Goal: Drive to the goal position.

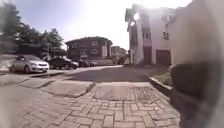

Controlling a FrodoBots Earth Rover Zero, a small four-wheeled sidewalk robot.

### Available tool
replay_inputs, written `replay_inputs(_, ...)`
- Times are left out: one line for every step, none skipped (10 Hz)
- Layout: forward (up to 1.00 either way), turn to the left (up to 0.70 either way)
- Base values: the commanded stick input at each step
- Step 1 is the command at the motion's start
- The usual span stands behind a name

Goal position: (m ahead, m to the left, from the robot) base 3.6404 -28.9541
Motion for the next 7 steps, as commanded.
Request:
replay_inputs(0.7, -0.25)
replay_inputs(0.7, 0.0)
replay_inputs(0.7, 0.0)
replay_inputs(0.7, 0.0)
replay_inputs(0.7, 0.0)
replay_inputs(0.7, 0.0)
replay_inputs(0.7, 0.0)
